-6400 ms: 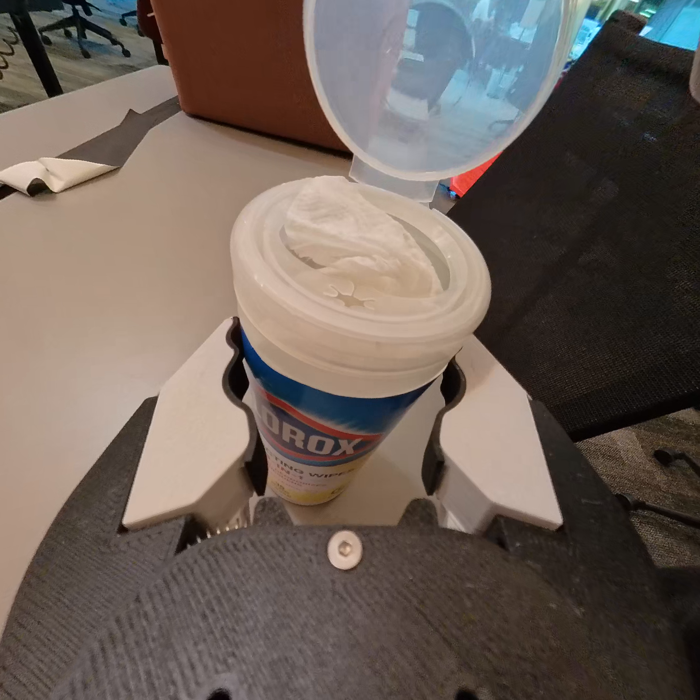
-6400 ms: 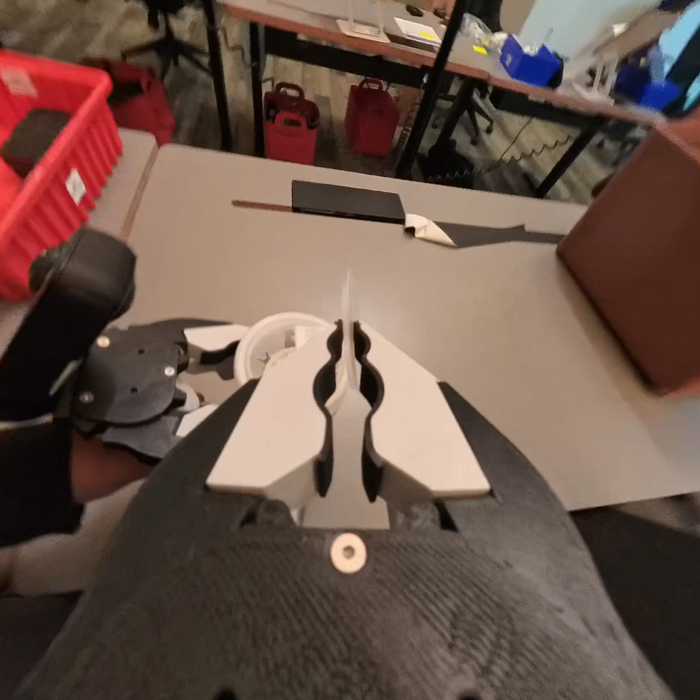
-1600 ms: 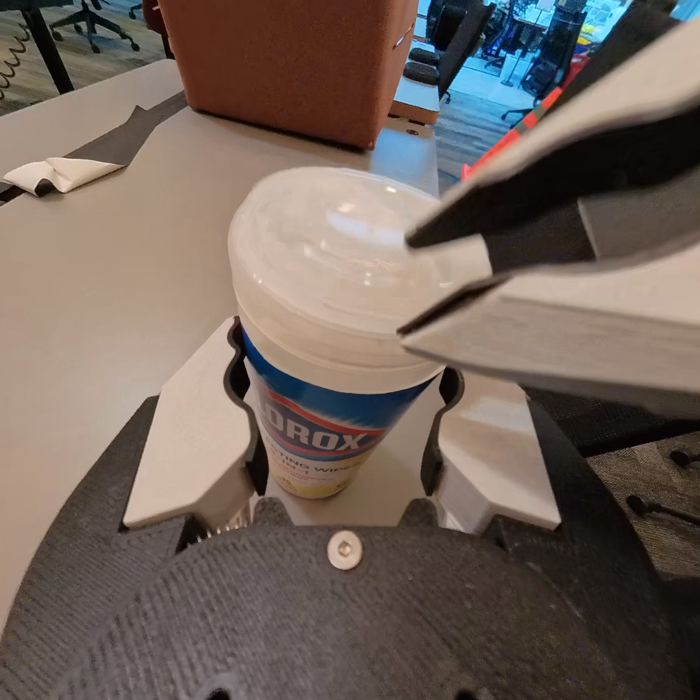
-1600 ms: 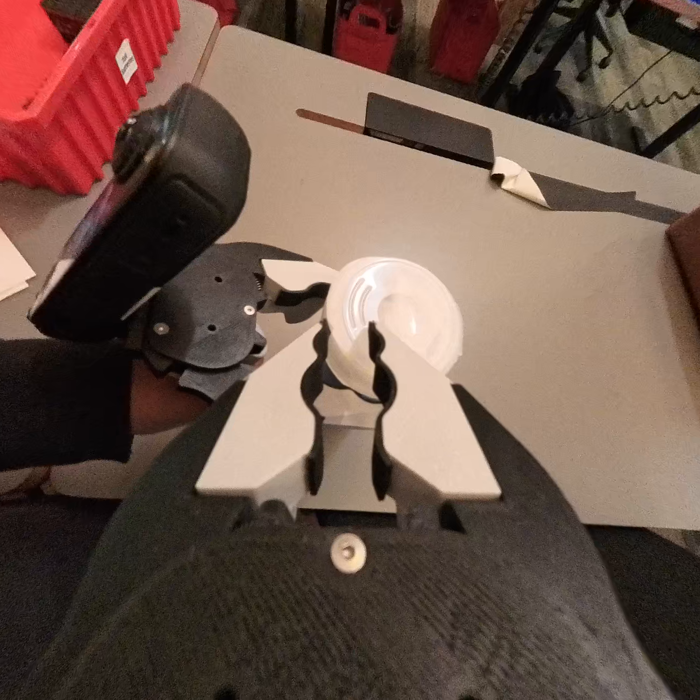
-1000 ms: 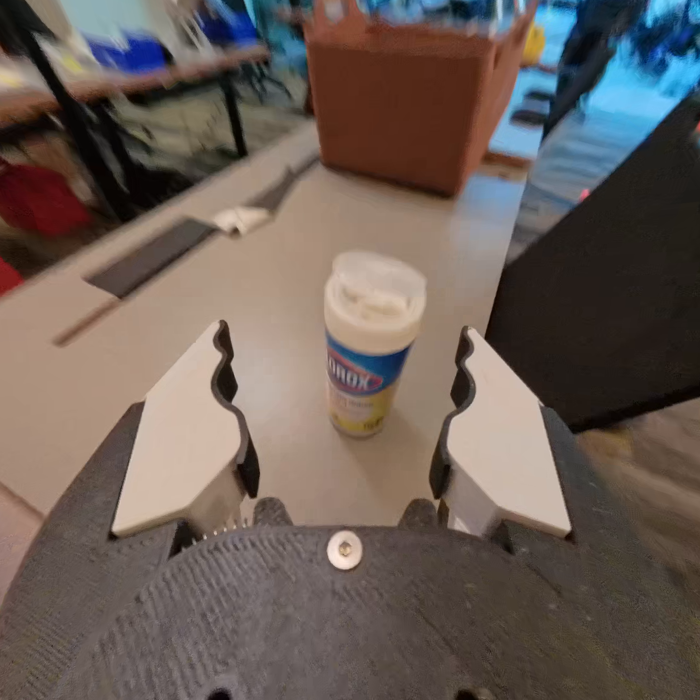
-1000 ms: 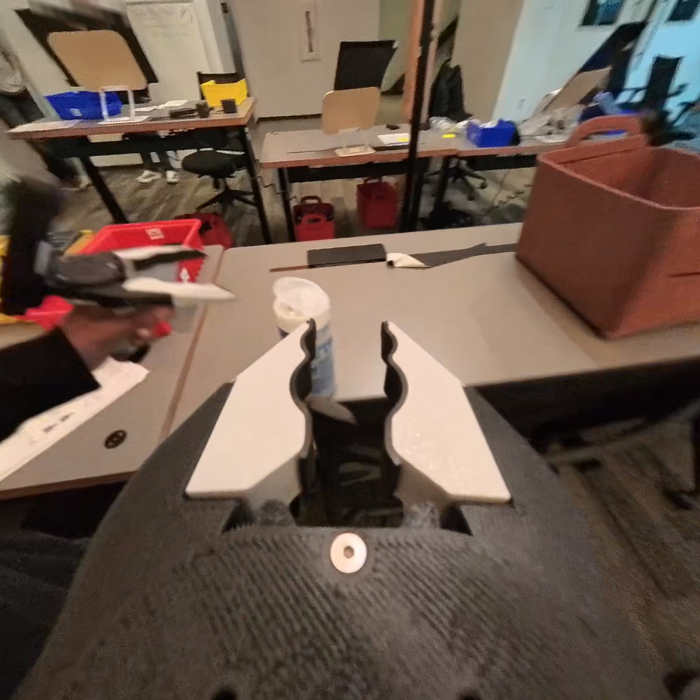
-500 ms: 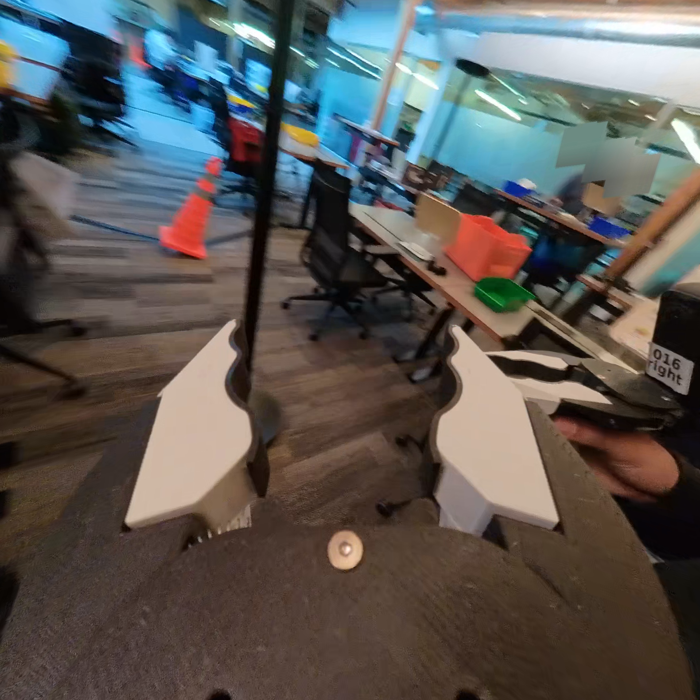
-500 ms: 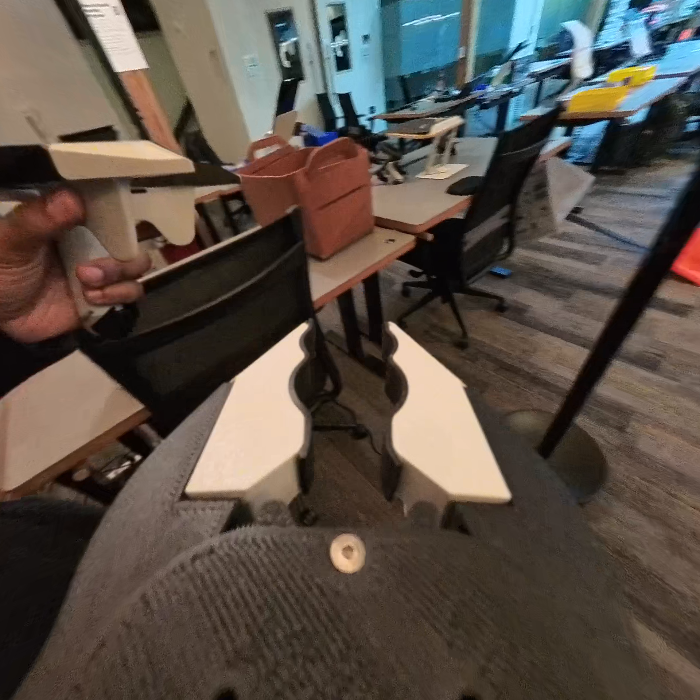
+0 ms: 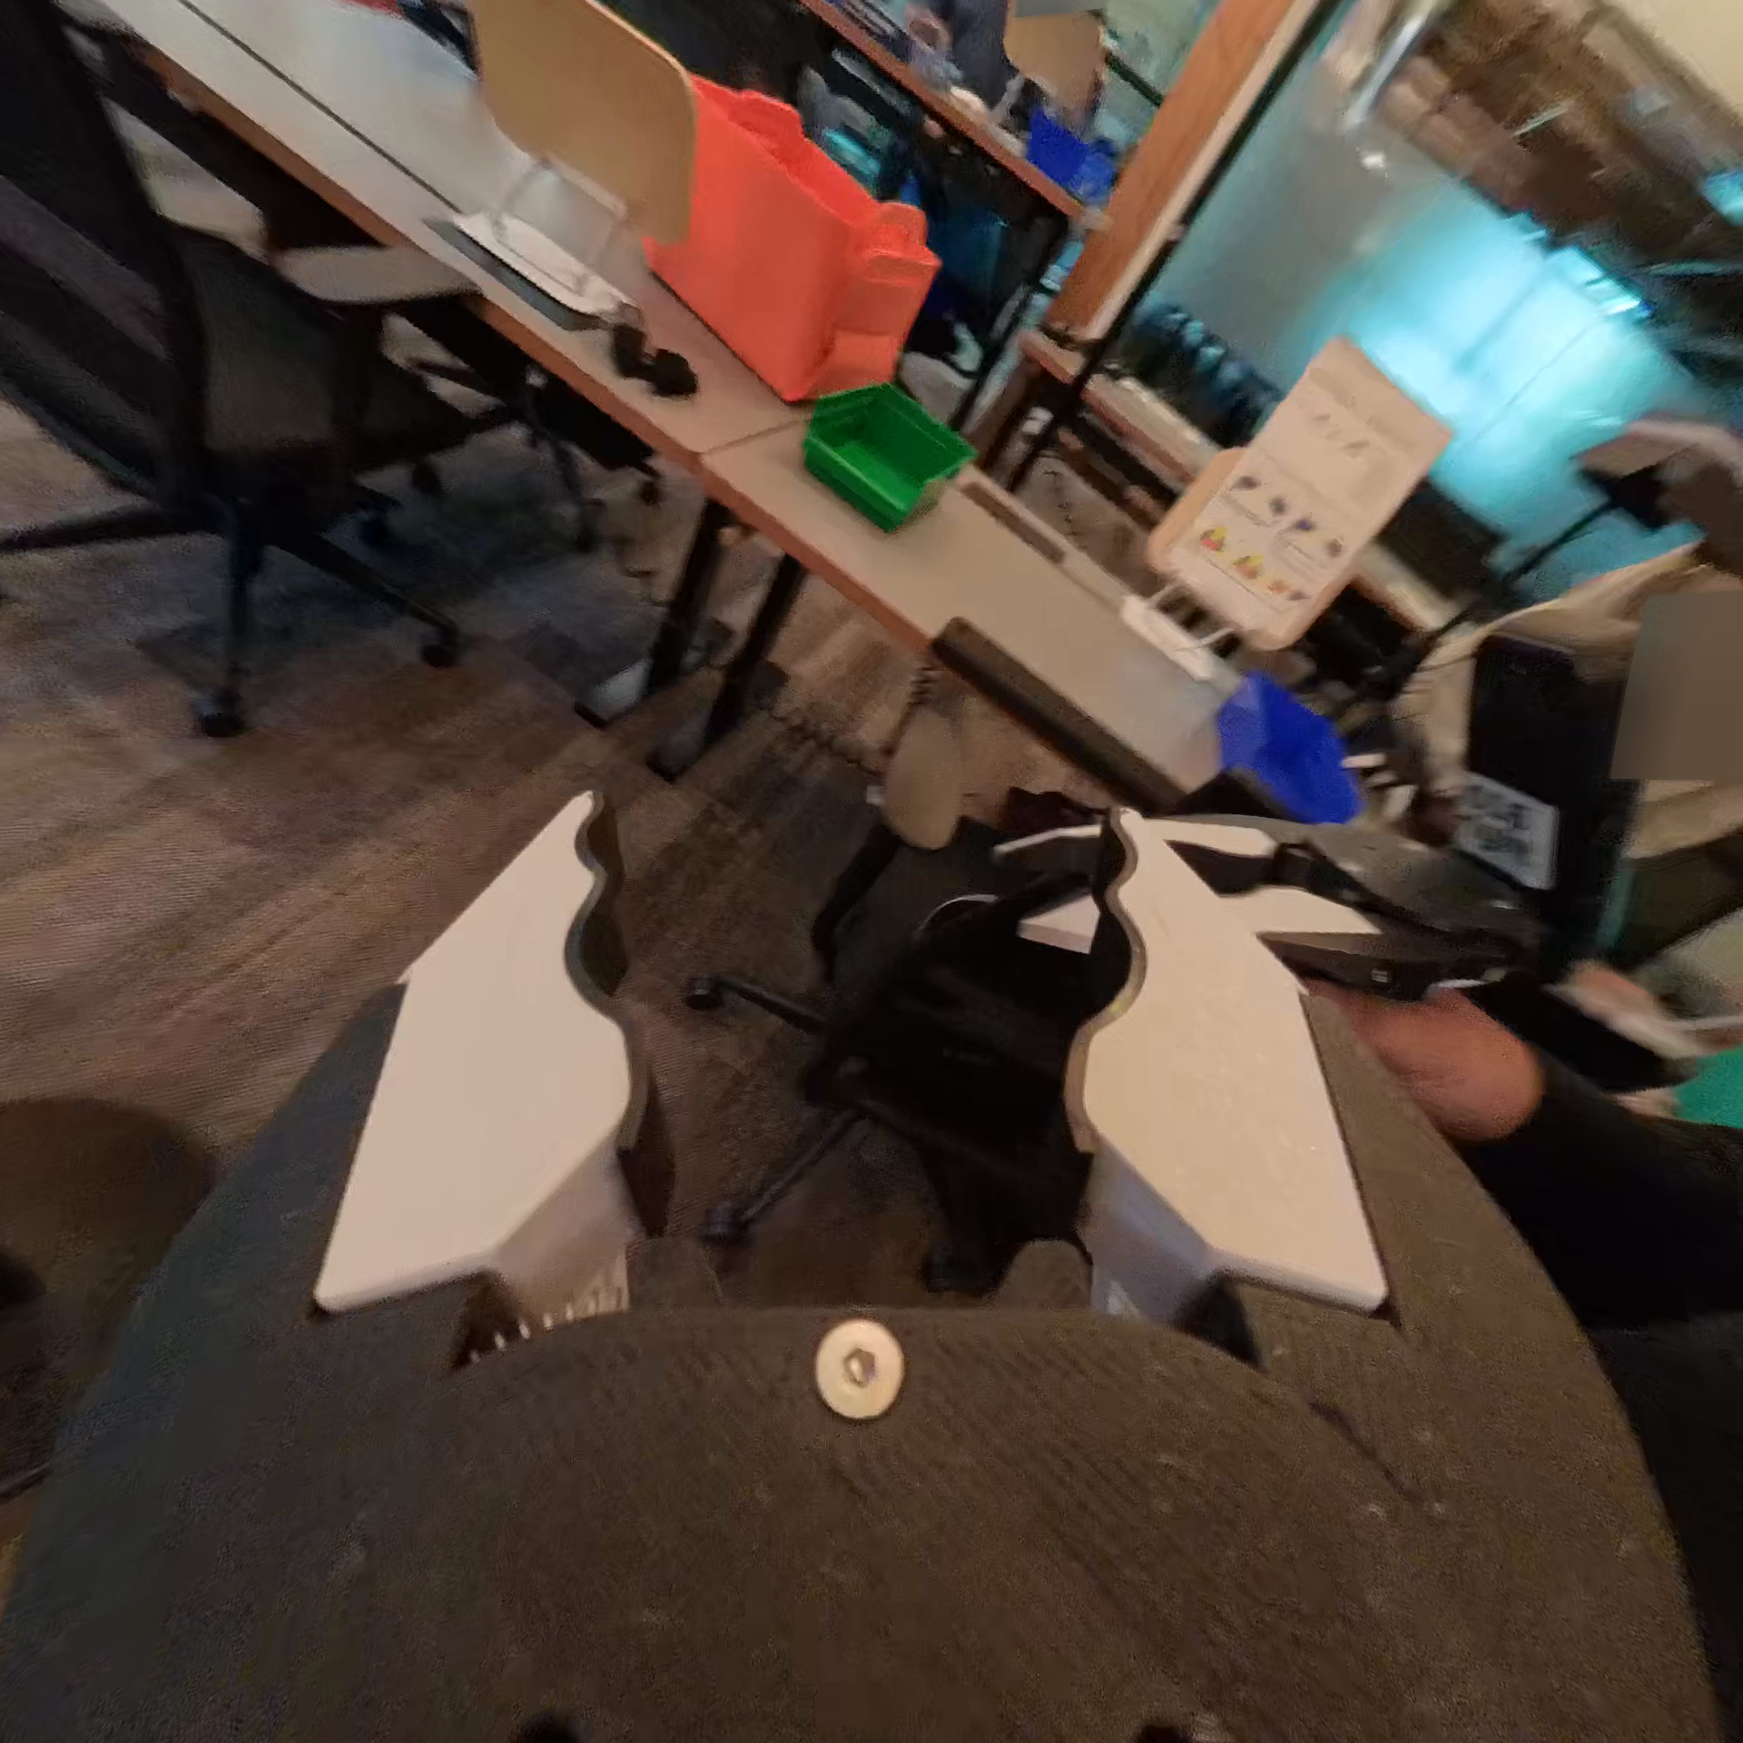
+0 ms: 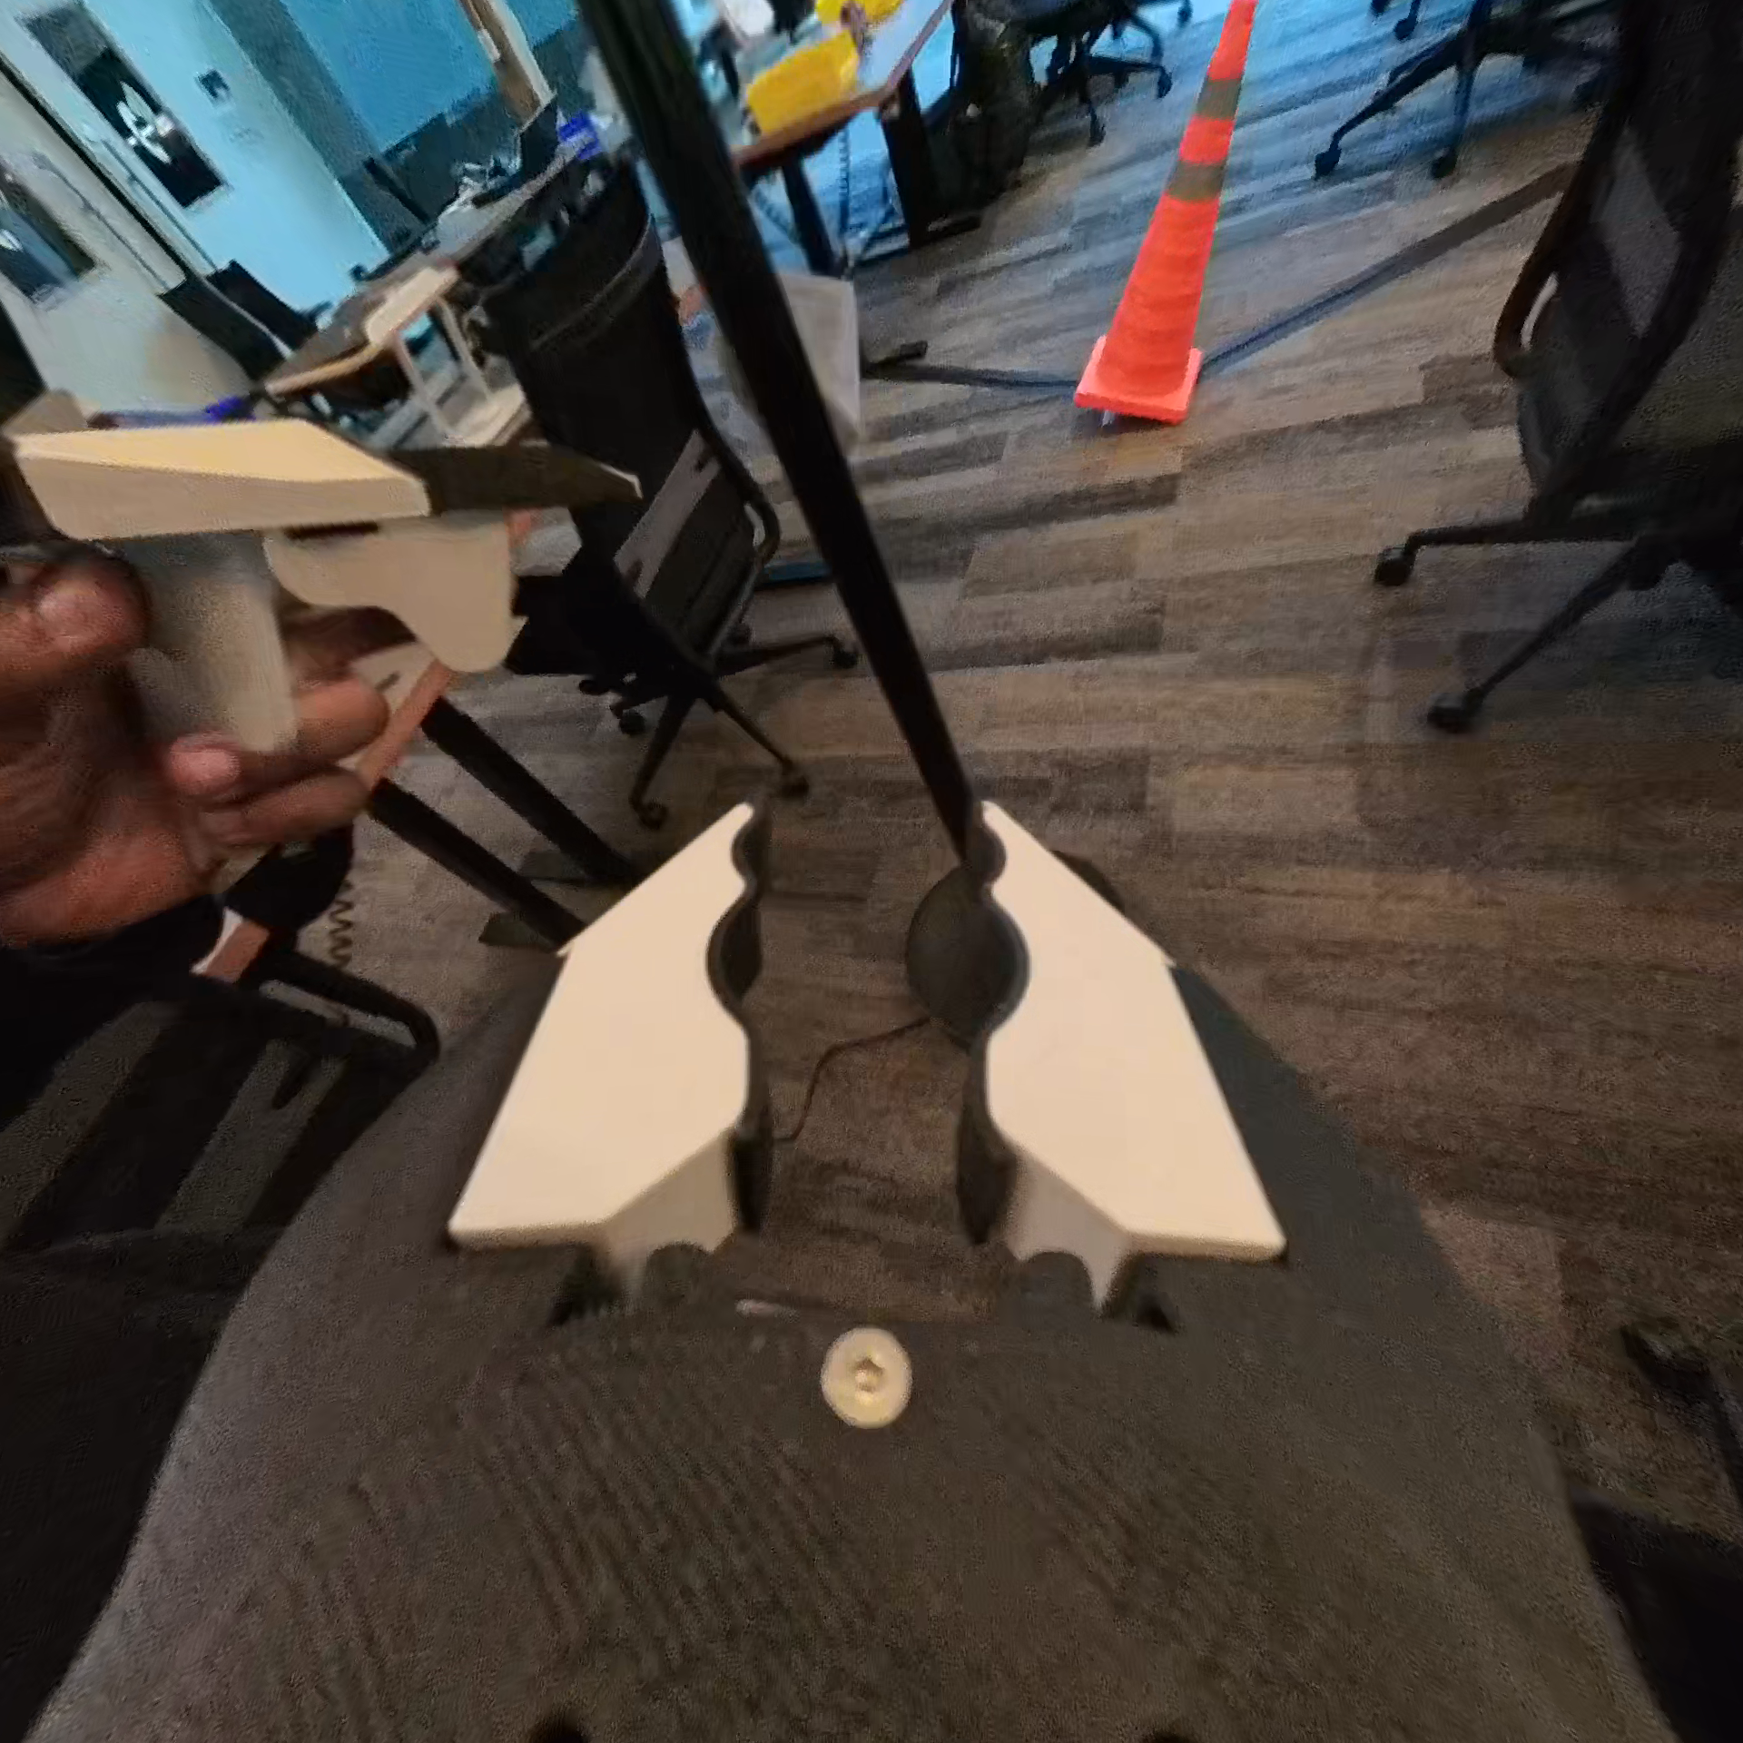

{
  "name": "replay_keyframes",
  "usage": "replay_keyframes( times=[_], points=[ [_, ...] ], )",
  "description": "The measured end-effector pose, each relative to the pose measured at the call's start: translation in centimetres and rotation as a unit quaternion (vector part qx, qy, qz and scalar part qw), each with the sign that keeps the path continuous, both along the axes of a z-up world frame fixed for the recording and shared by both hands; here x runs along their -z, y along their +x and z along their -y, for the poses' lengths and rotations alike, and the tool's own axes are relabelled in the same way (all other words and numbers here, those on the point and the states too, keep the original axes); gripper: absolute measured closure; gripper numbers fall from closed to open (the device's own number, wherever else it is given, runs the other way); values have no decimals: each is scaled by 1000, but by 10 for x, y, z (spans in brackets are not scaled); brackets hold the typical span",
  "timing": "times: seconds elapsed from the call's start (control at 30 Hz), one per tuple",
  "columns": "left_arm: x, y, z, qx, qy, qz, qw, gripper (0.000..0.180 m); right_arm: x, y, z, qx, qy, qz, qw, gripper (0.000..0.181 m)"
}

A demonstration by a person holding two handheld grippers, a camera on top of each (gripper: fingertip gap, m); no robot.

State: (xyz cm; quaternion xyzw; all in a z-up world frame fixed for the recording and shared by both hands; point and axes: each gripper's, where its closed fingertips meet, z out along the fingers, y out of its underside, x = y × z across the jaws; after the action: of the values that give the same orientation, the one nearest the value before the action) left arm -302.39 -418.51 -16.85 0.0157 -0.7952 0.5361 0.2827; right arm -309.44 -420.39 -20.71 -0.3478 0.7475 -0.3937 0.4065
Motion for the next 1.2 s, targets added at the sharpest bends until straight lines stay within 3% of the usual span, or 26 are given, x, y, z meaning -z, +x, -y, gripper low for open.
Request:
replay_keyframes(
  times=[0.1,0.23,0.5,0.67,0.93,1.07,1.2],
  points=[
    [-34,3,78,59,-33,-47,997,81,-33,25,87,30,-35,32,998,139],
    [-43,34,177,81,-33,-8,996,81,-45,45,191,77,-45,47,995,139],
    [5,122,373,50,11,-4,999,83,0,102,425,110,-25,62,992,139],
    [15,201,493,-8,59,7,998,86,6,180,568,49,16,75,996,135],
    [-5,359,620,-148,56,51,986,86,-51,379,704,-119,-50,74,989,136],
    [28,462,674,-215,57,51,974,87,-32,495,745,-176,-73,54,980,138],
    [52,560,740,-197,43,45,978,86,0,609,803,-184,-114,3,976,146]
  ],
)
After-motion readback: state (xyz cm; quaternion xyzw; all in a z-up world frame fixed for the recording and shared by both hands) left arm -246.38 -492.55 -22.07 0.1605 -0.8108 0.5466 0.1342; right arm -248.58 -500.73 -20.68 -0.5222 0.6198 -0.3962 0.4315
